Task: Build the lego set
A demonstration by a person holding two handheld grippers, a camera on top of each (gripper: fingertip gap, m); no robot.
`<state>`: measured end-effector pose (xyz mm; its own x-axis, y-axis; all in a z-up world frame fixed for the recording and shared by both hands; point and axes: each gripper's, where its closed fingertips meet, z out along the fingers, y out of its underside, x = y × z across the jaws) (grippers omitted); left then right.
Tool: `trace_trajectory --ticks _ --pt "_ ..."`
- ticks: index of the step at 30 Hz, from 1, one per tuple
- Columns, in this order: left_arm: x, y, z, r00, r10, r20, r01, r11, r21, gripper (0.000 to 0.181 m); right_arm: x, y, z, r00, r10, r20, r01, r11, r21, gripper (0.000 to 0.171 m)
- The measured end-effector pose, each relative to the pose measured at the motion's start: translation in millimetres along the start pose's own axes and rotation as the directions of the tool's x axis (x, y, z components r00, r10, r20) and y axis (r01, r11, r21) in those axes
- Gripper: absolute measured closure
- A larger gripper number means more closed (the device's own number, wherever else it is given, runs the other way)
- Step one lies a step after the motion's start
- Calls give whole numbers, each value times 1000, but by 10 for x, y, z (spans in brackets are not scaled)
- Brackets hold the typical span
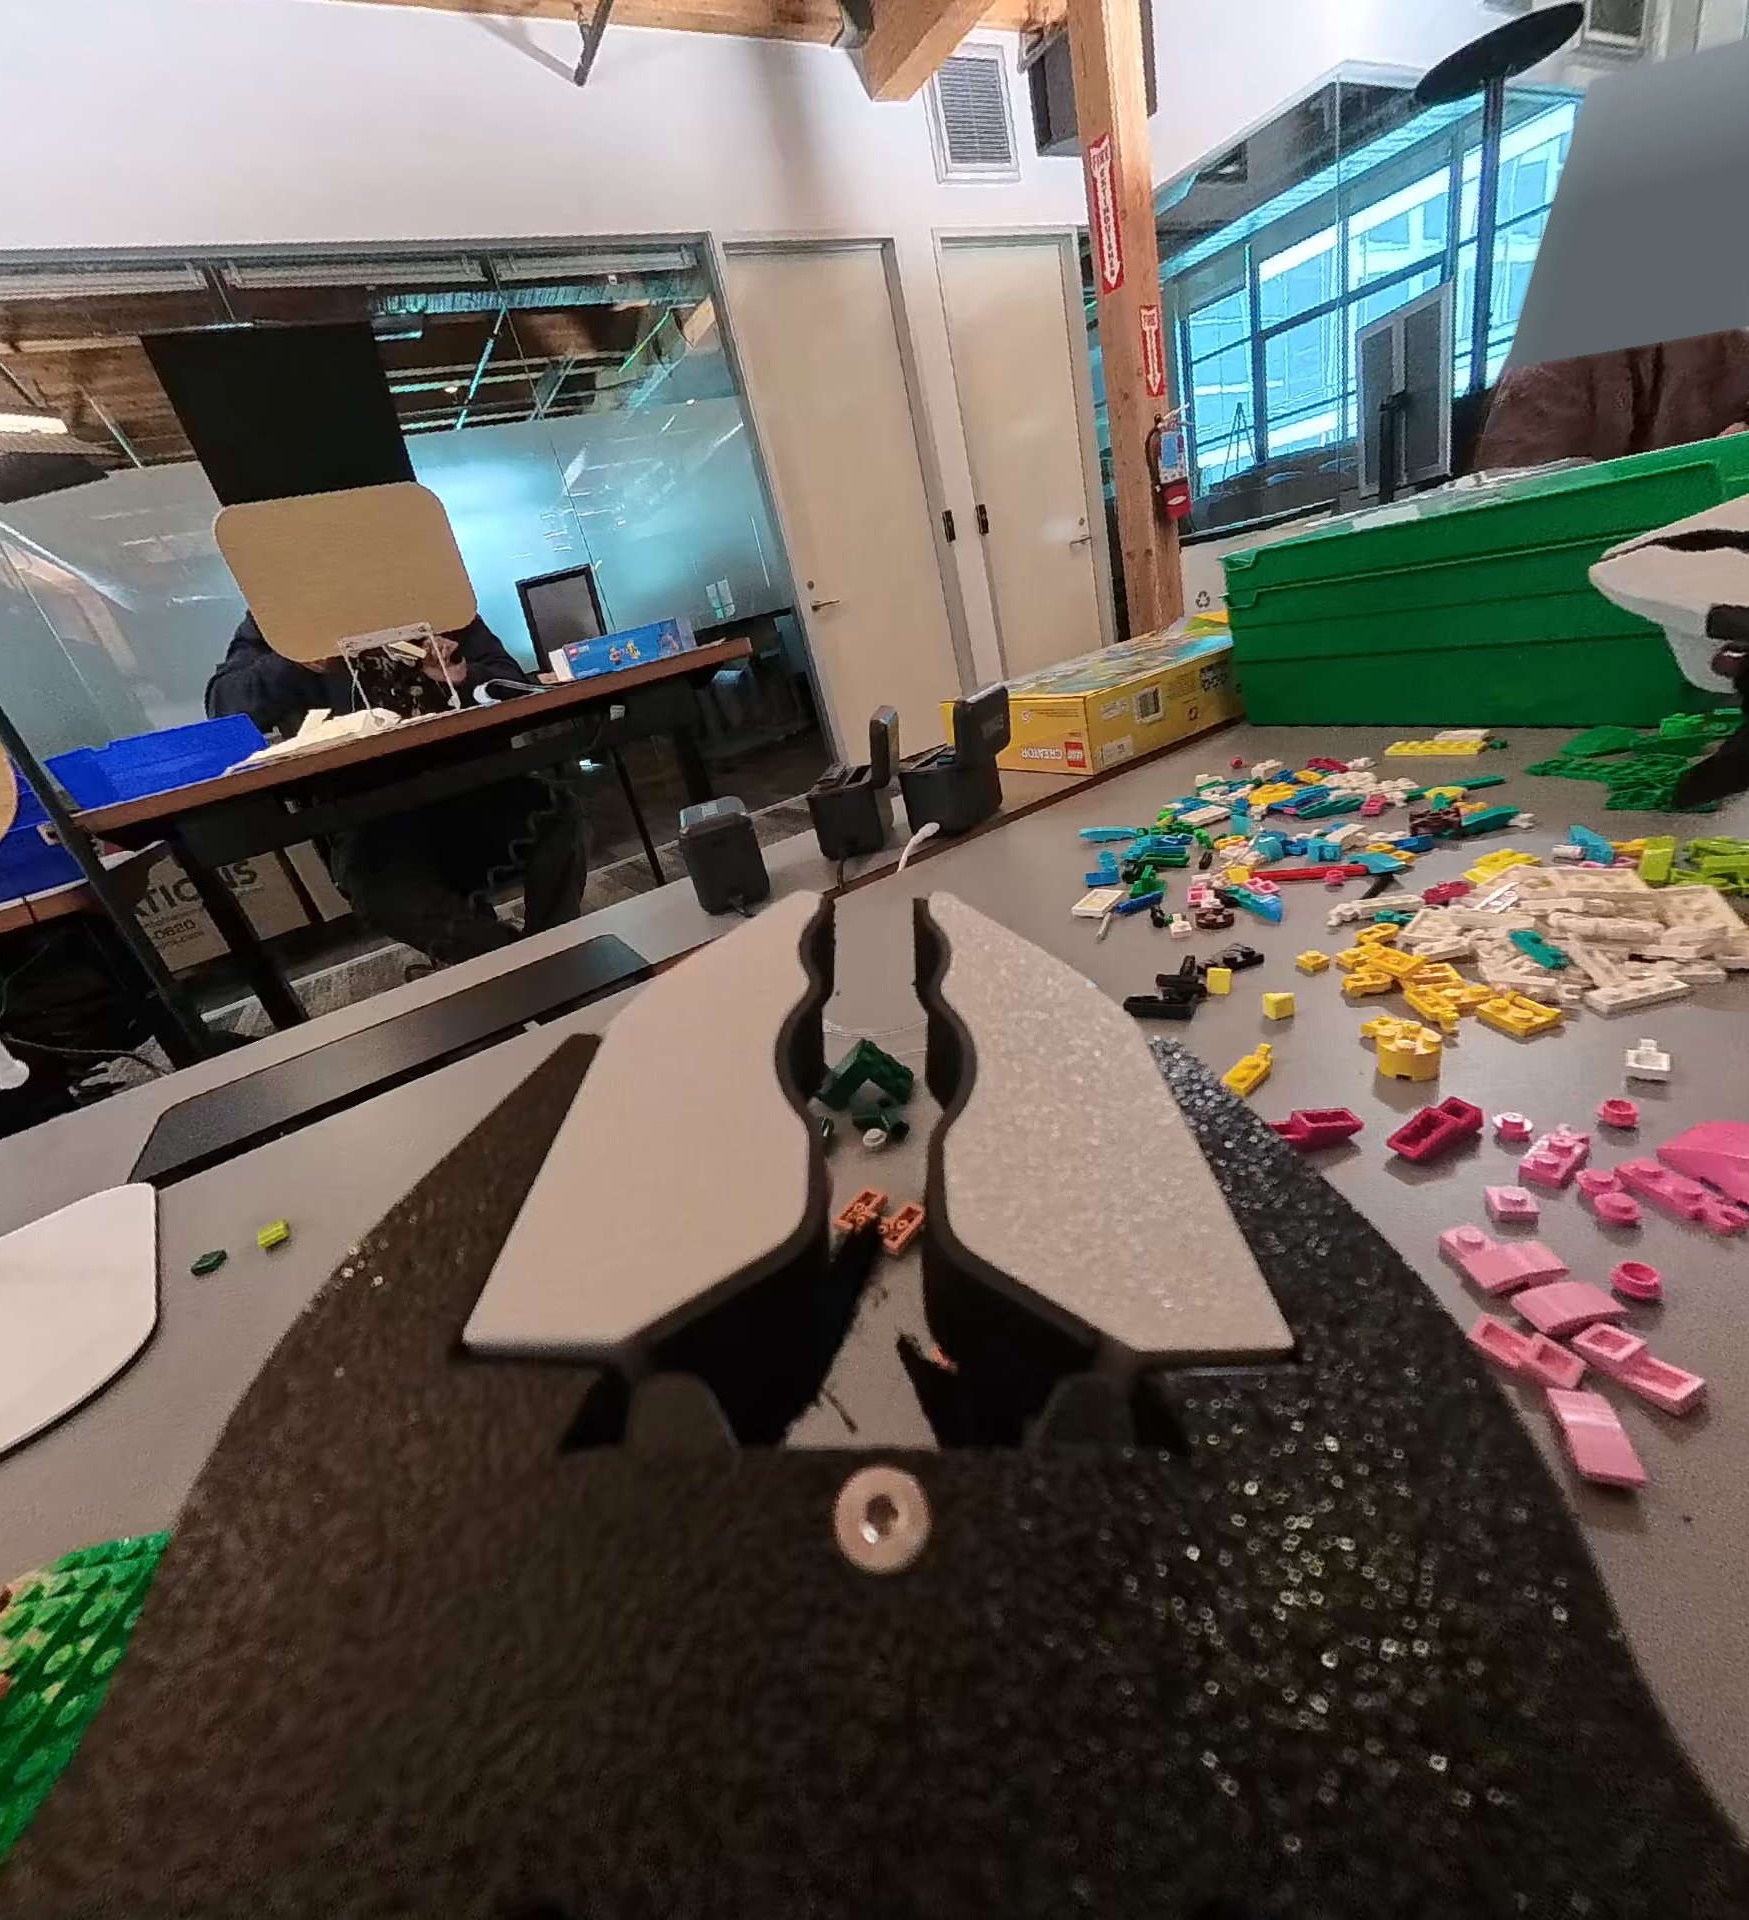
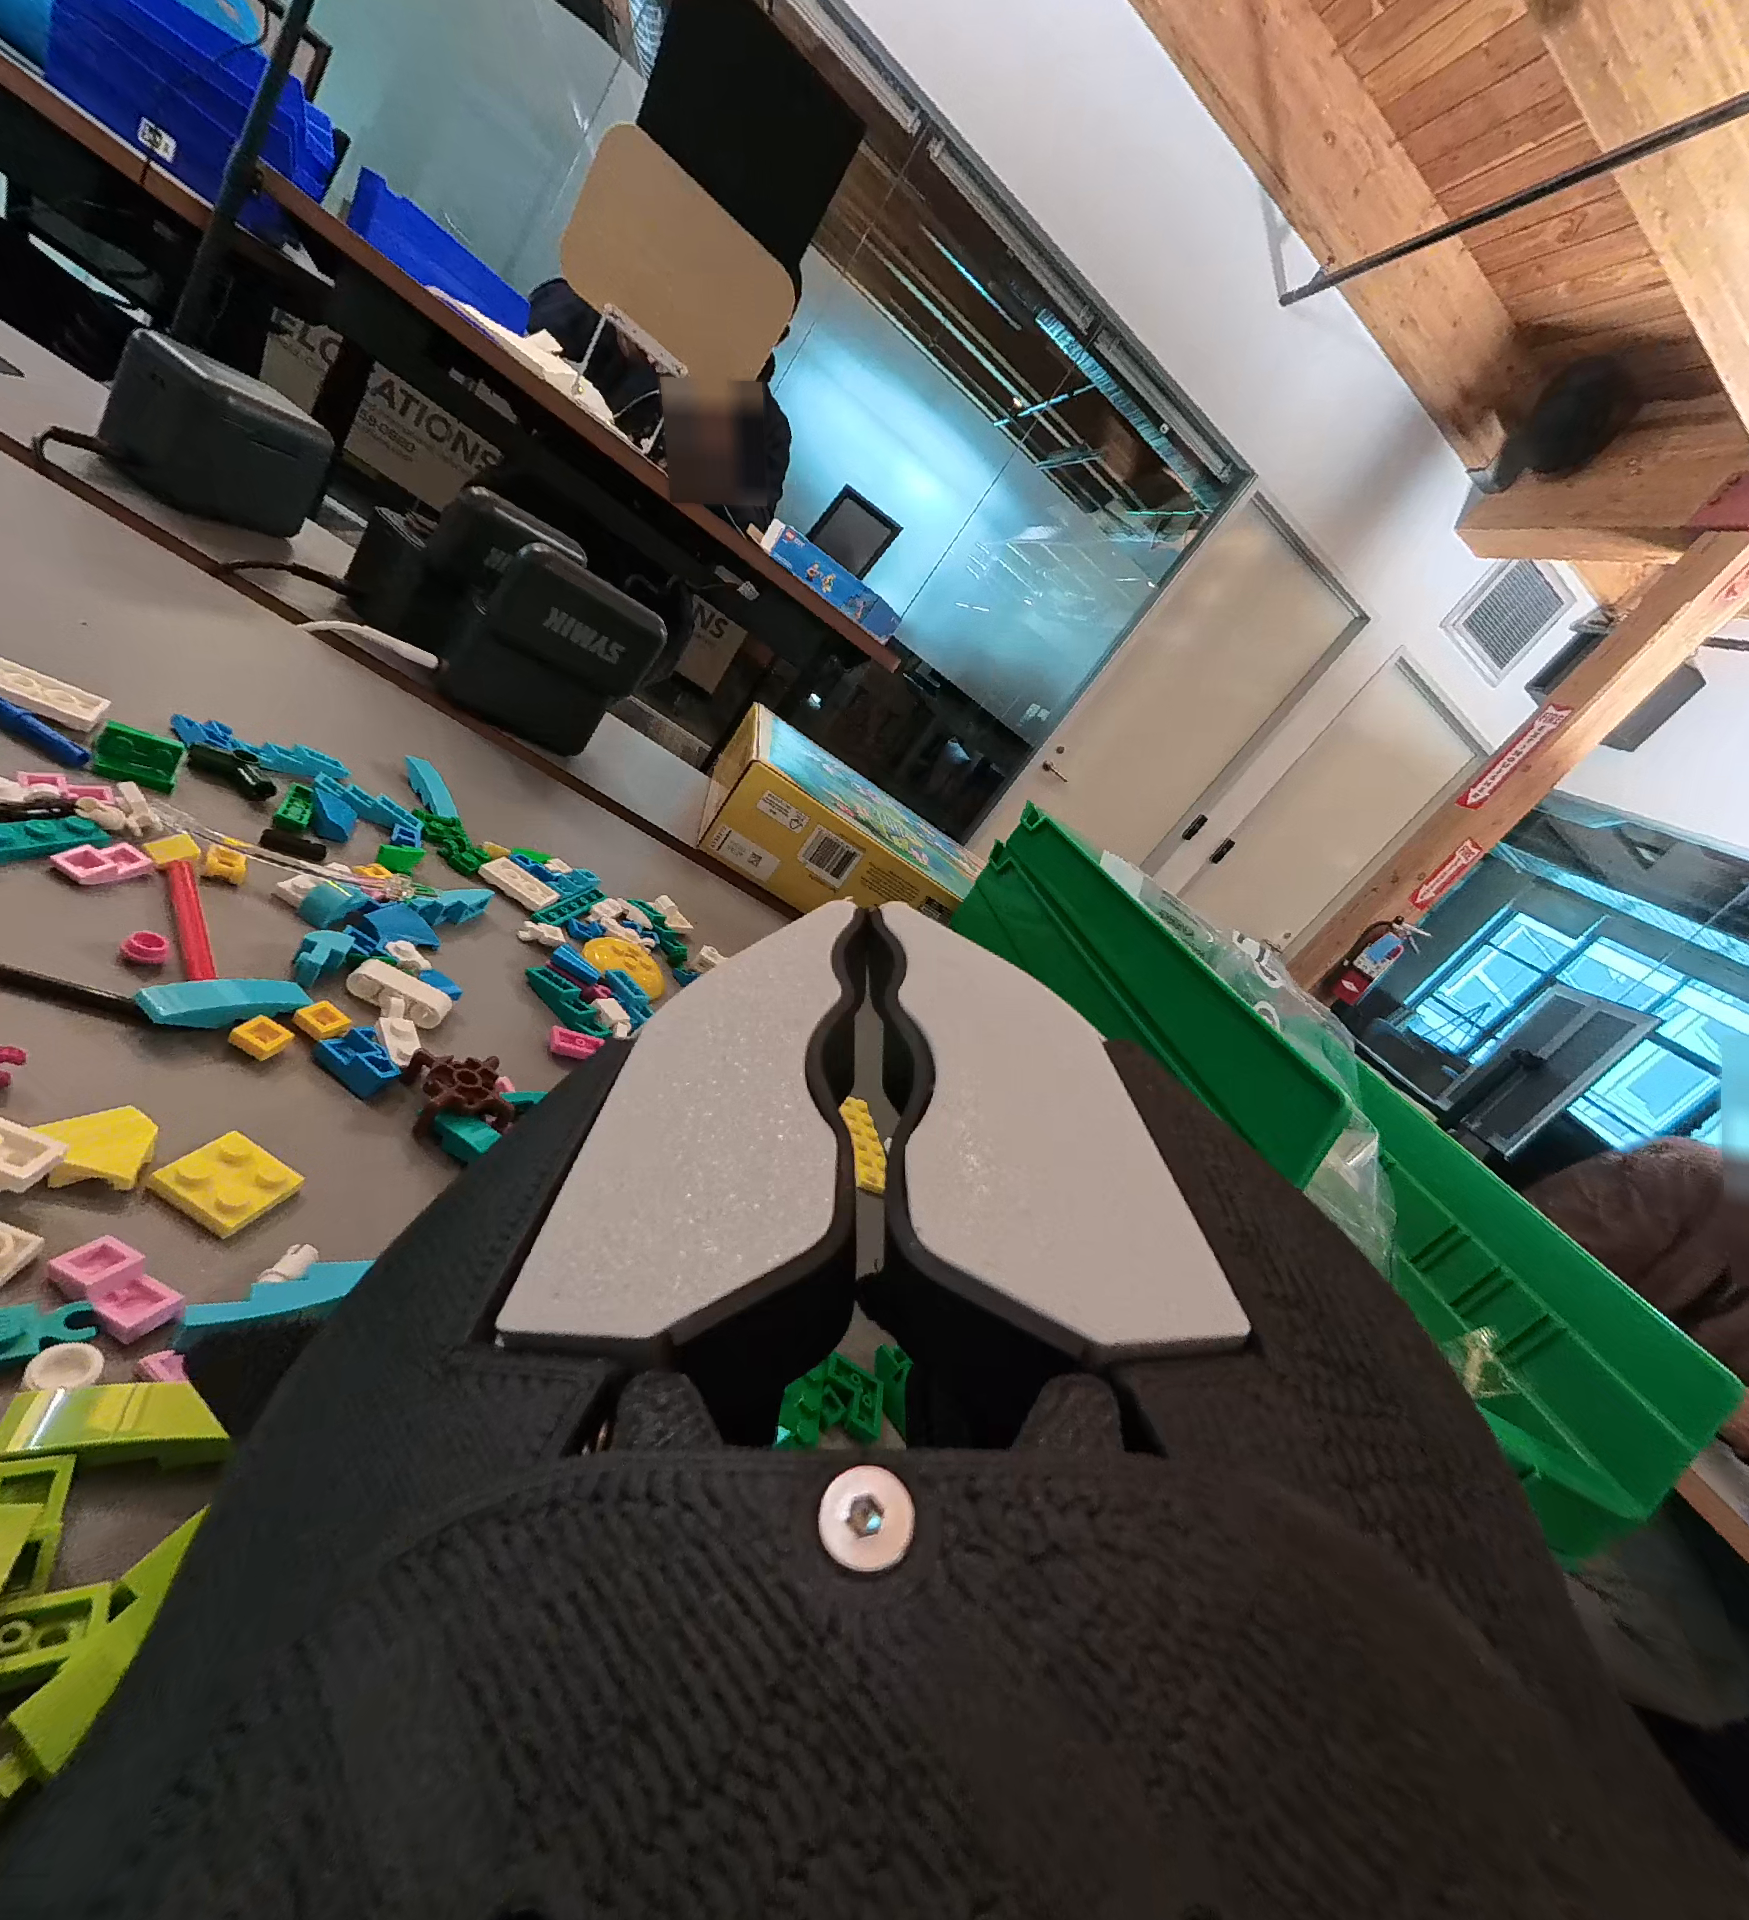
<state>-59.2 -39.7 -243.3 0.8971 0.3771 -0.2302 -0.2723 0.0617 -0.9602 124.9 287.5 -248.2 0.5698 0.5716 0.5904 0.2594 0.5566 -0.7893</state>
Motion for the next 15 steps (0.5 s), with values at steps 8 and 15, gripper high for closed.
trace_trajectory --ticks 8,15 --pt "22 1 0 1000 13 -7 -13 1000 -1 167 -3 0 2 1000 -2 2 2 1000 0 171" --pt "26 2 1 1000 12 -11 -12 1000 -2 167 -8 -1 2 1000 -4 5 4 1000 1 171"
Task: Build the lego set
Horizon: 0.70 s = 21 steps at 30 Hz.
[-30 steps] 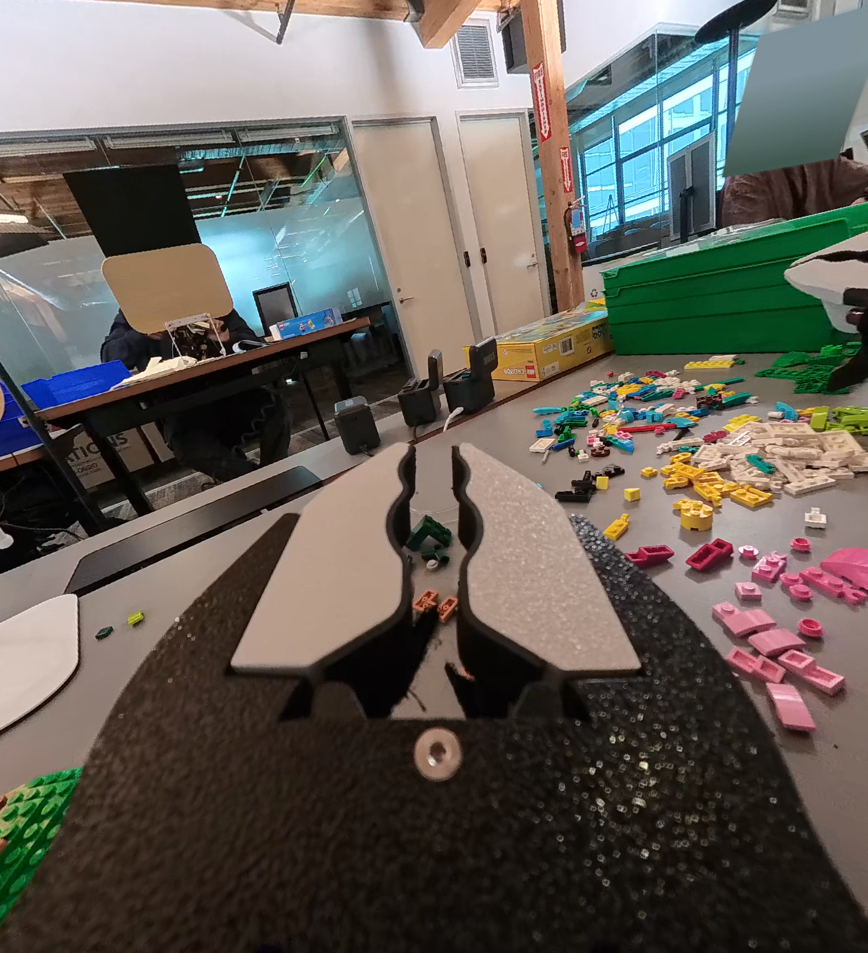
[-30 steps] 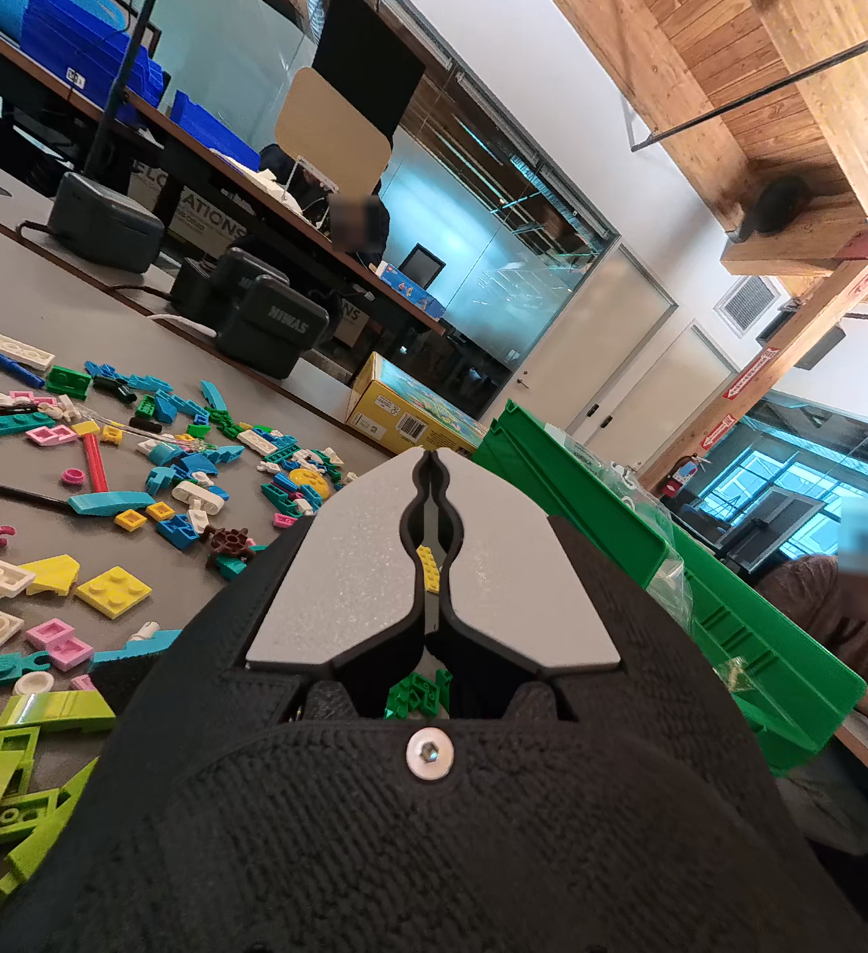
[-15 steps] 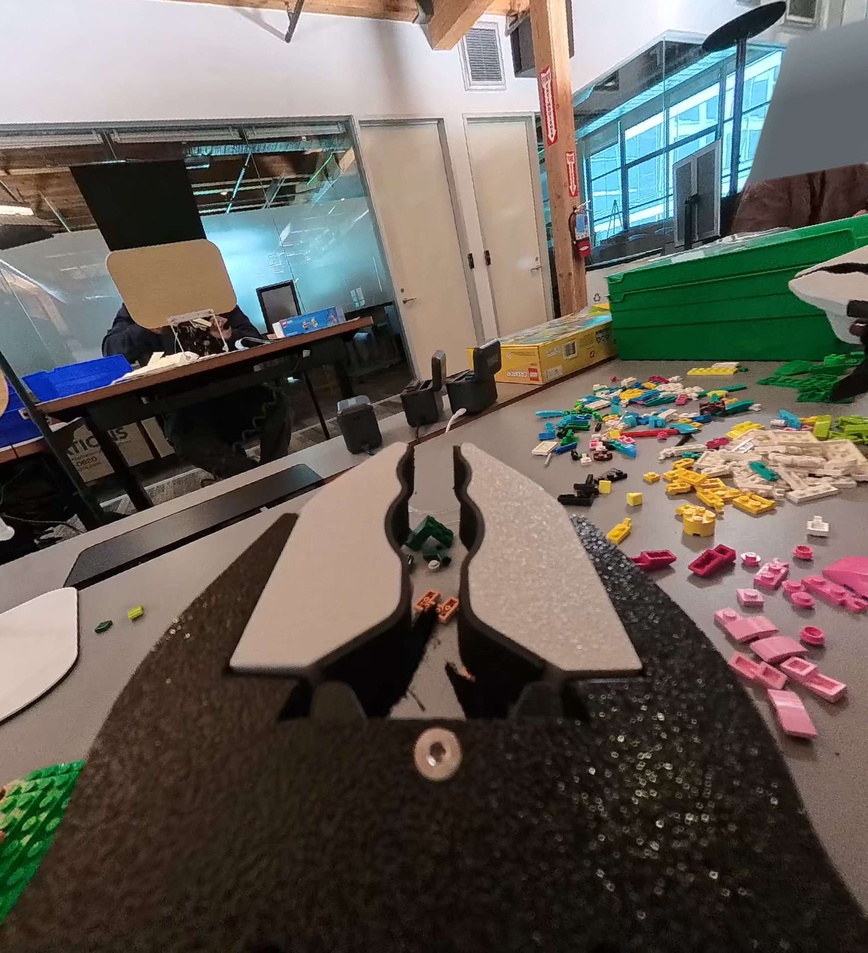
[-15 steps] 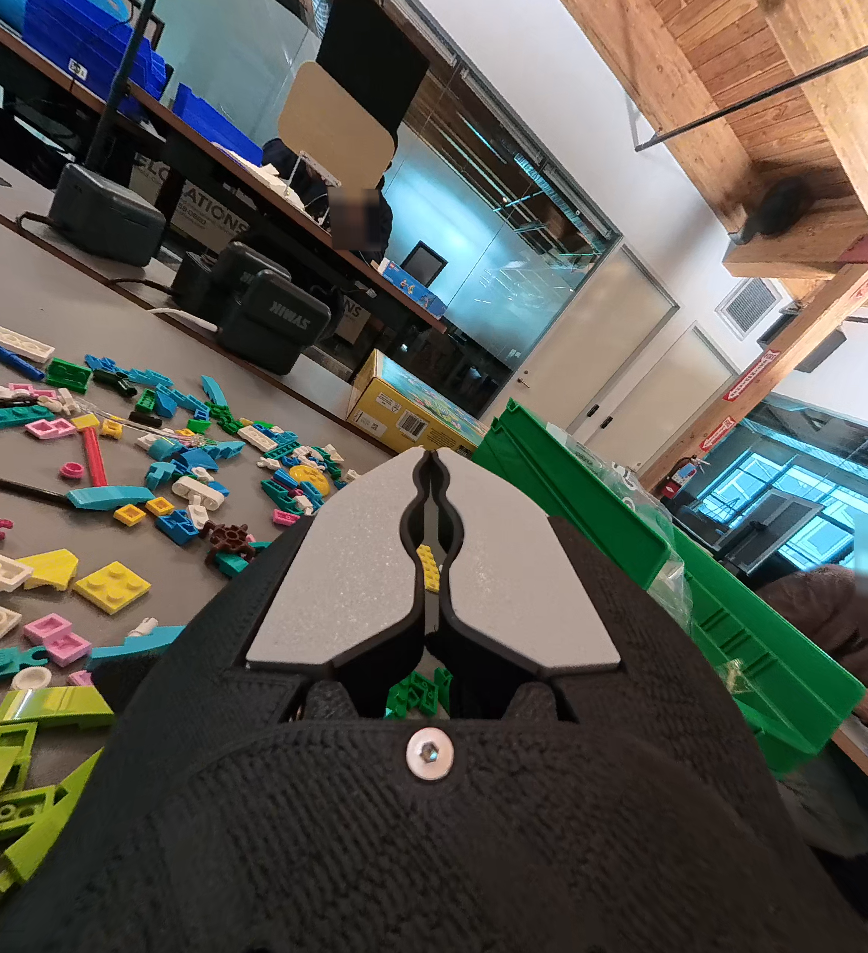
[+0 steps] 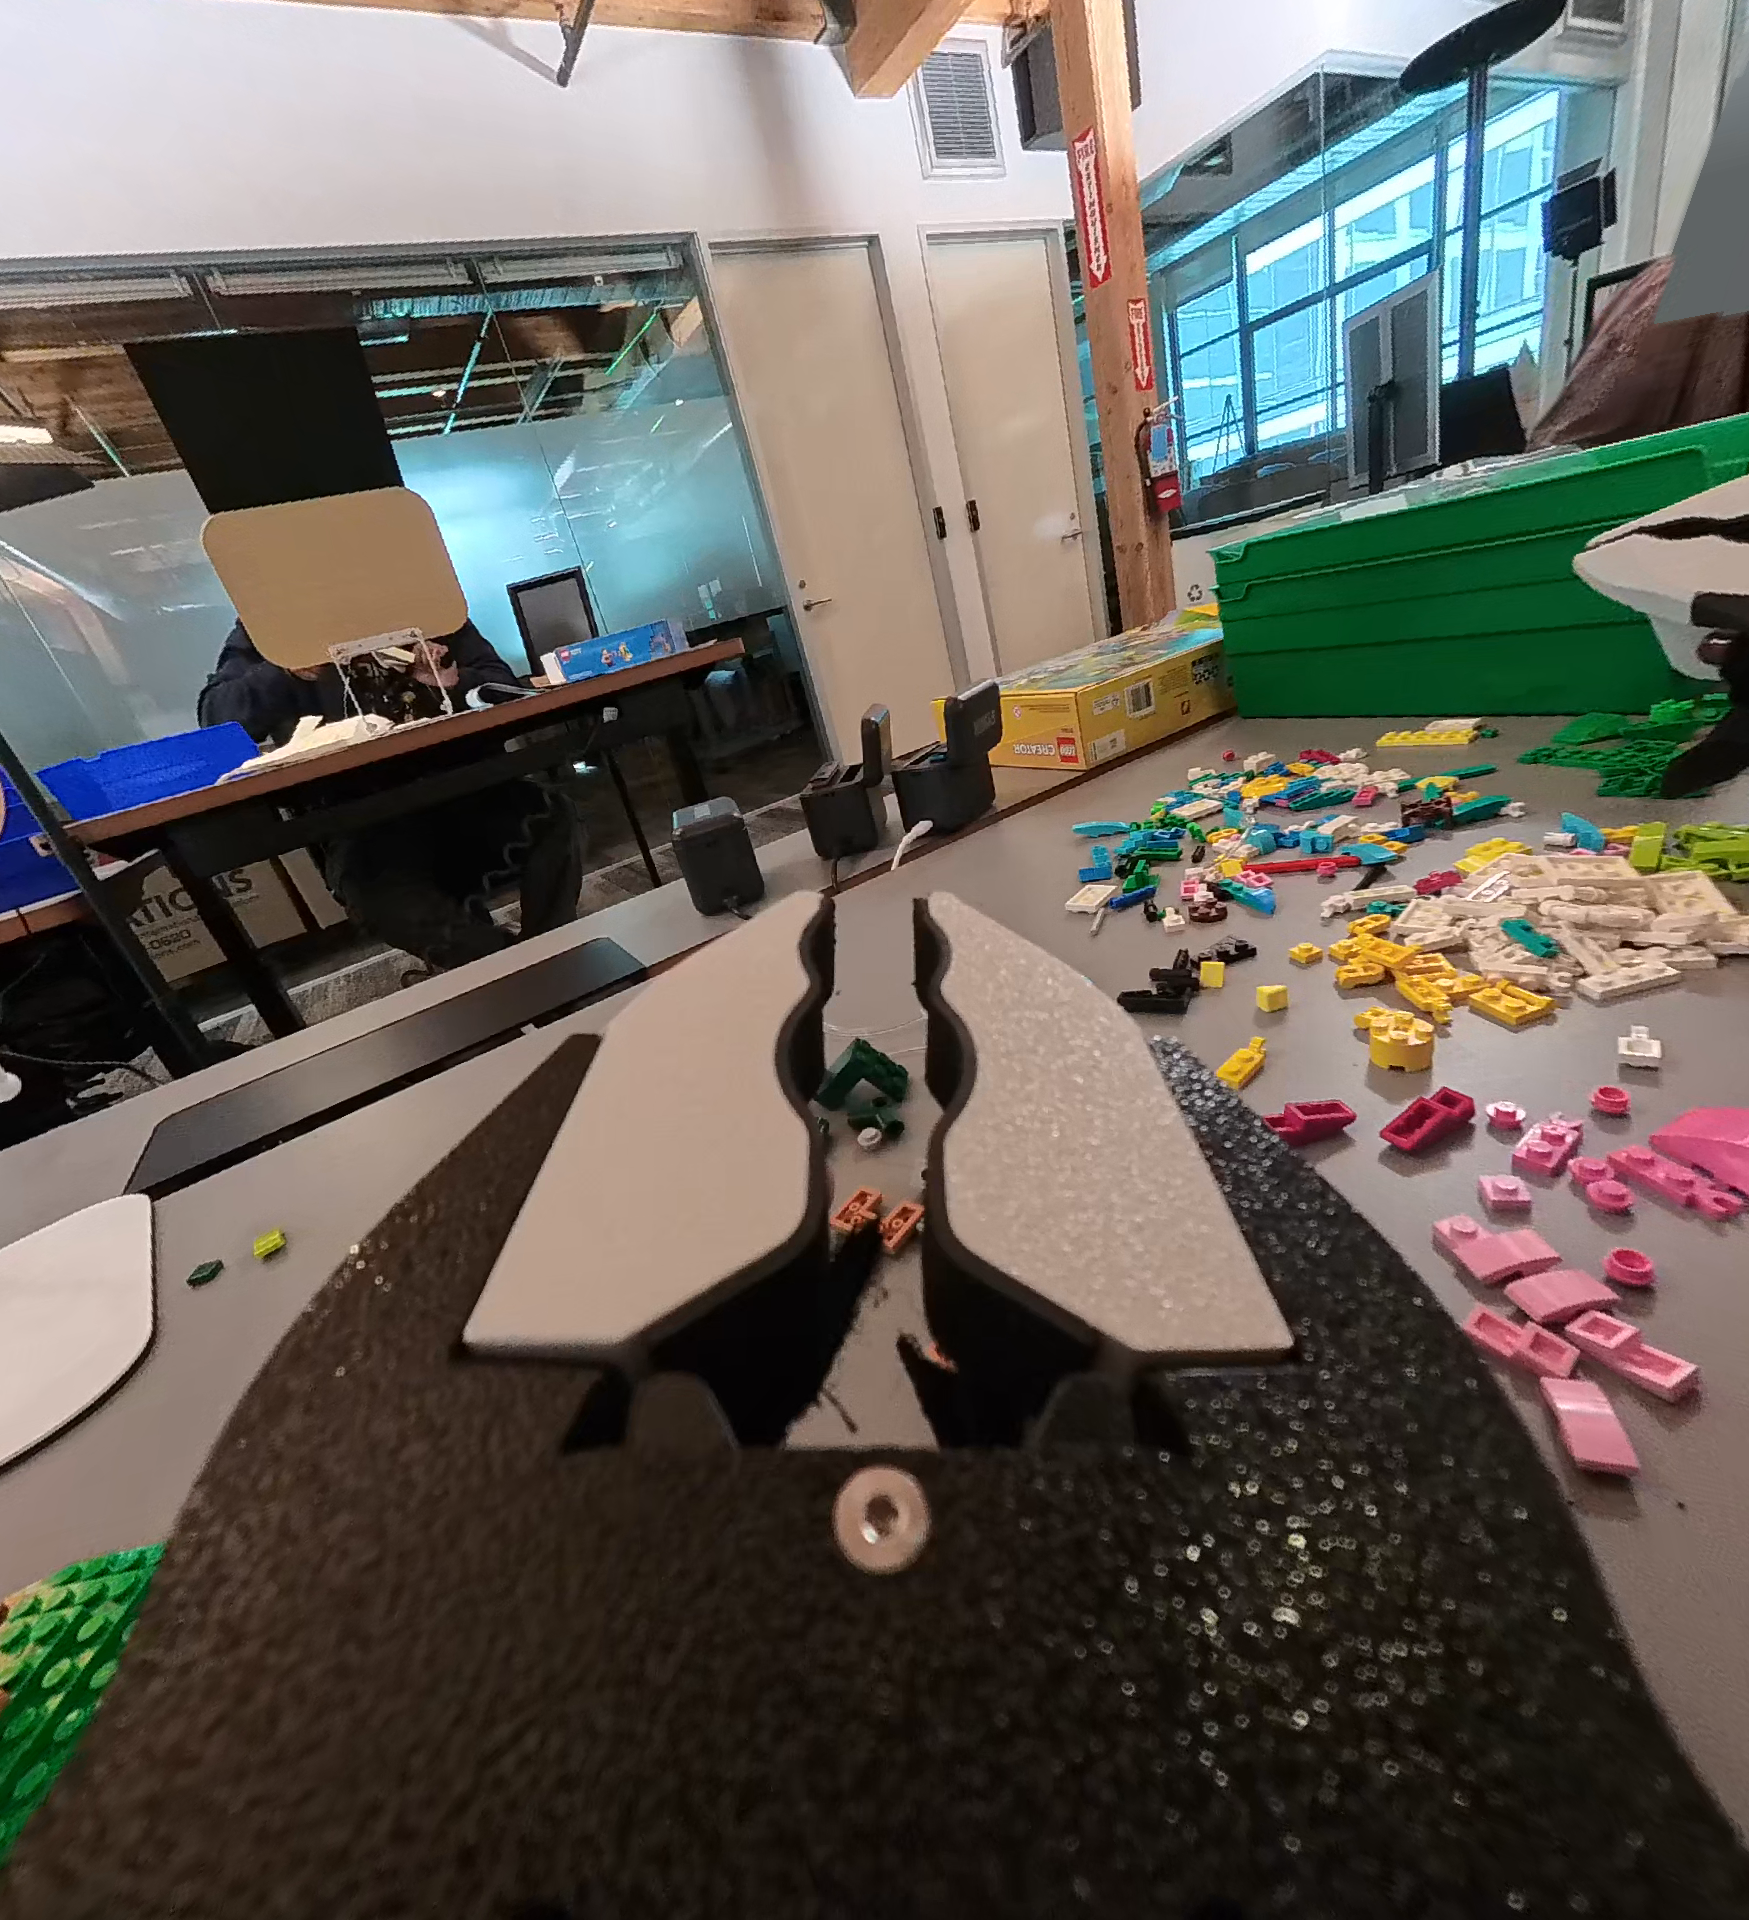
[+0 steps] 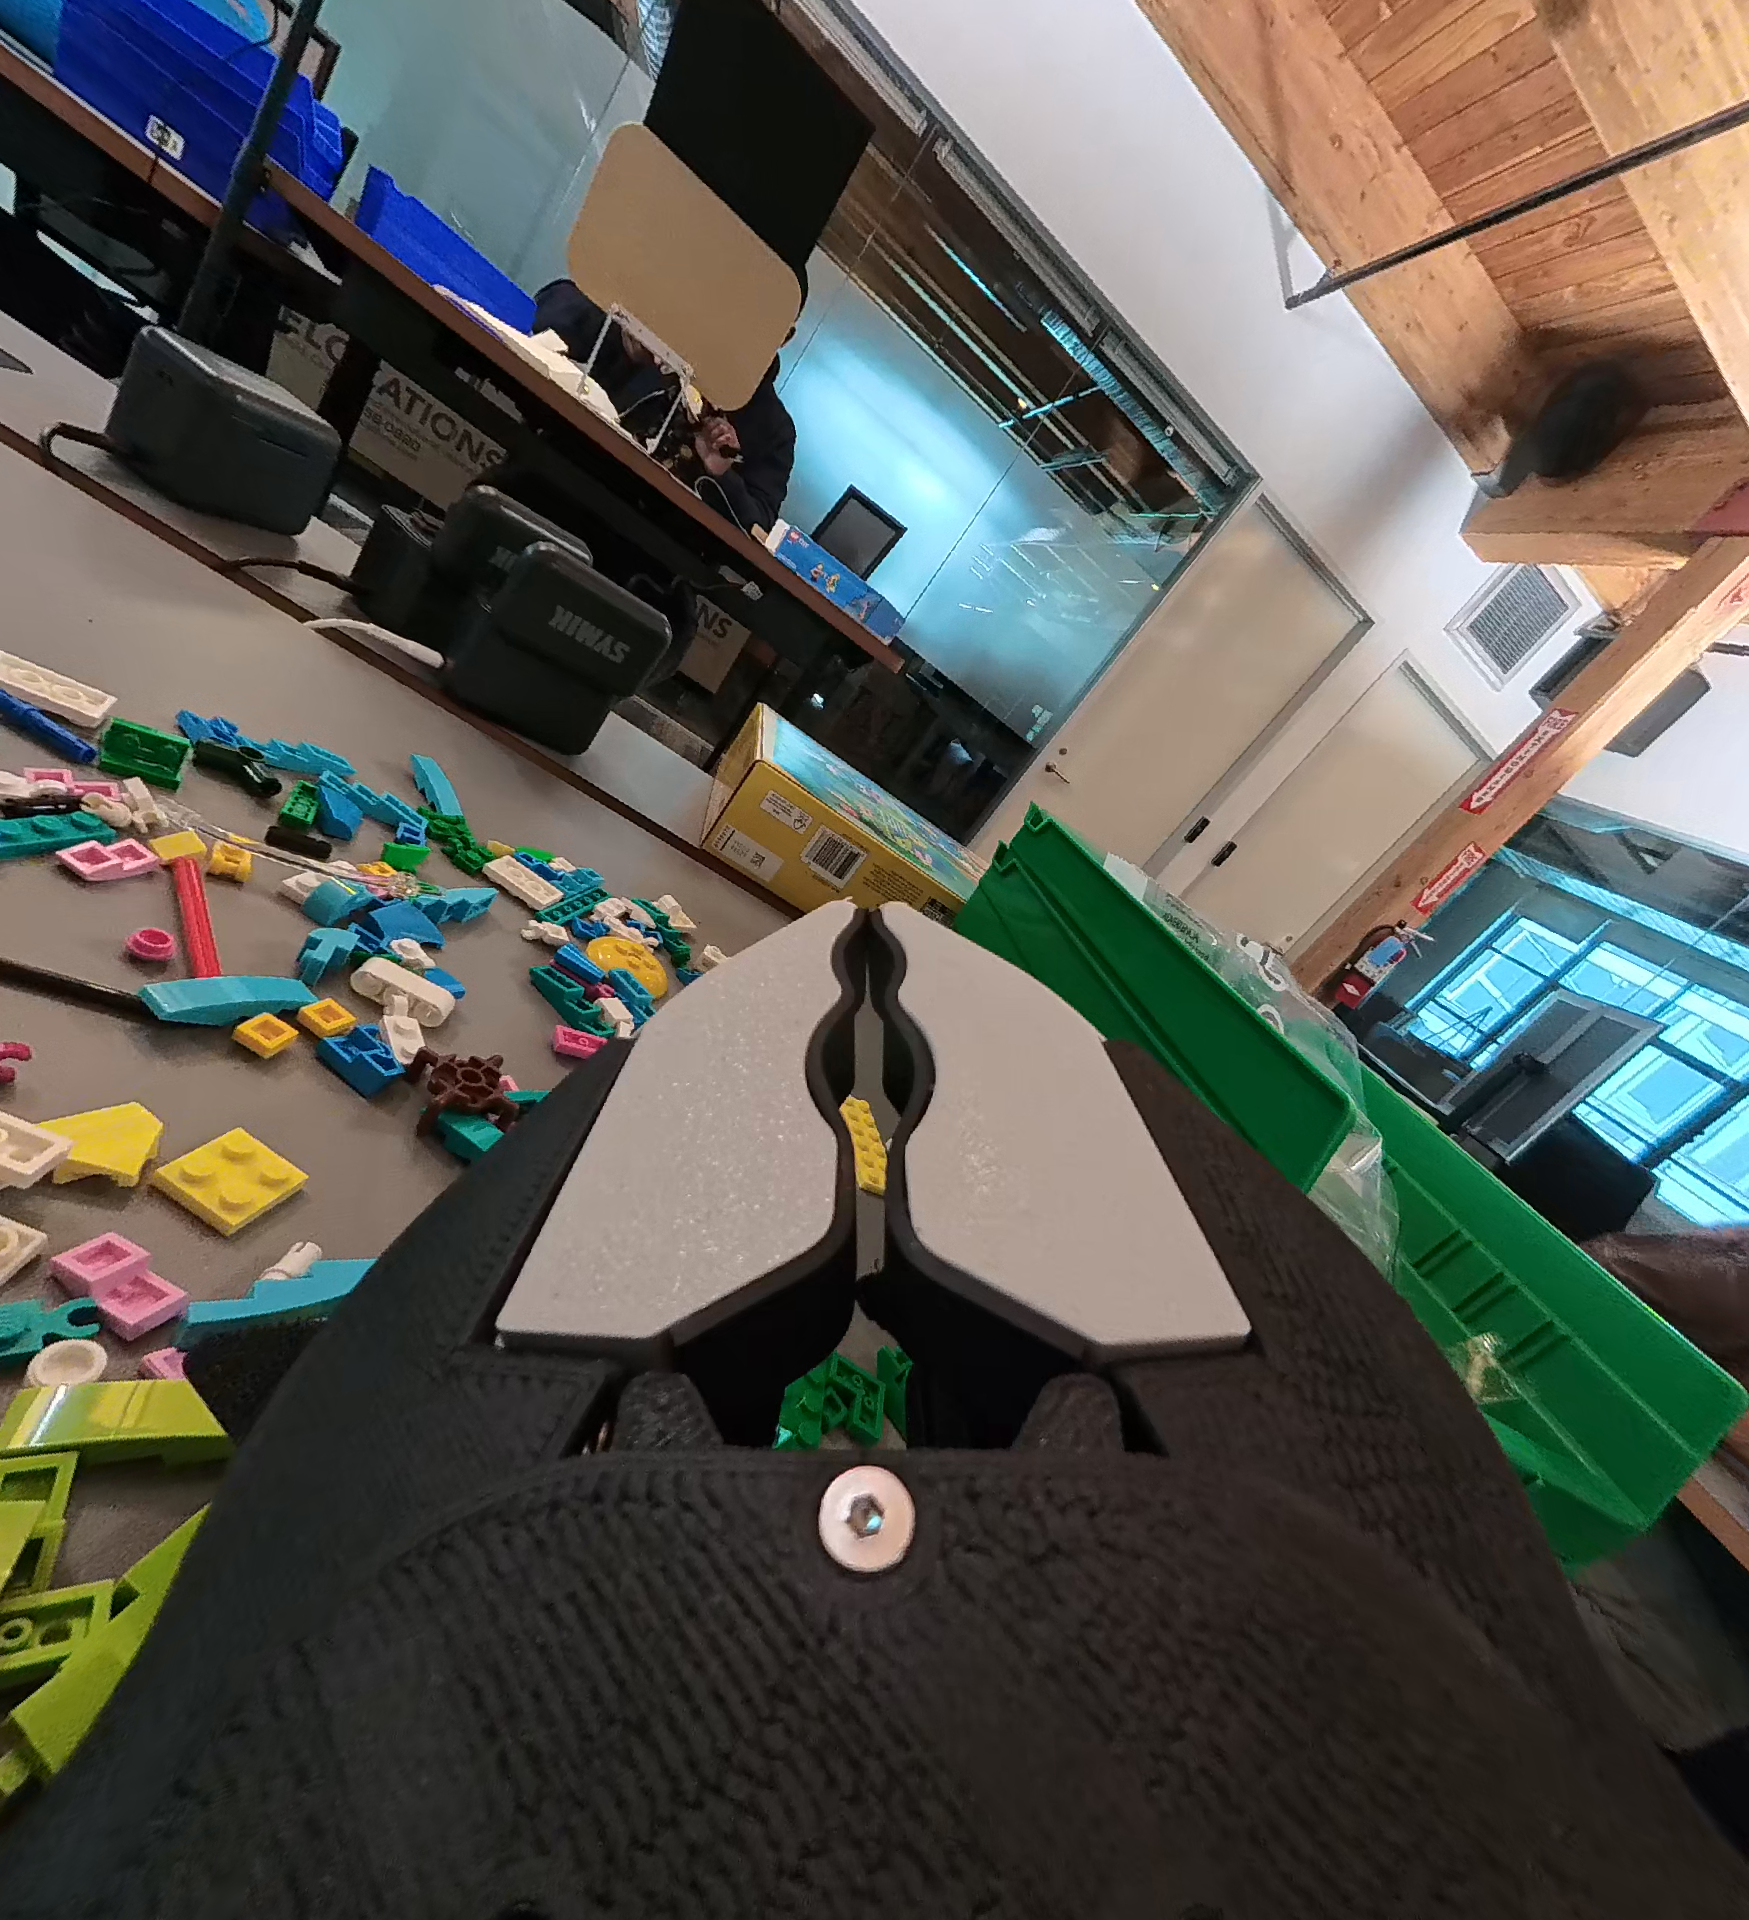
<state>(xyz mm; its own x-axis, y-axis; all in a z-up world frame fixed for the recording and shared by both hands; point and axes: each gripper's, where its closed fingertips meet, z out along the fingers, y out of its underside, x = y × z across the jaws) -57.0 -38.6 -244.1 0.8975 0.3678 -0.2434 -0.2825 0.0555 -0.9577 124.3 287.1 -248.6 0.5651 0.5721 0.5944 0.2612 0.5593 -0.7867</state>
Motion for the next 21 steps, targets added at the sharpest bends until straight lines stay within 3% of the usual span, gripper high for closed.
trace_trajectory --ticks 21 --pt "-44 10 1 1000 -5 17 5 1000 -6 167 15 13 -4 1000 3 -6 -3 1000 -4 171"
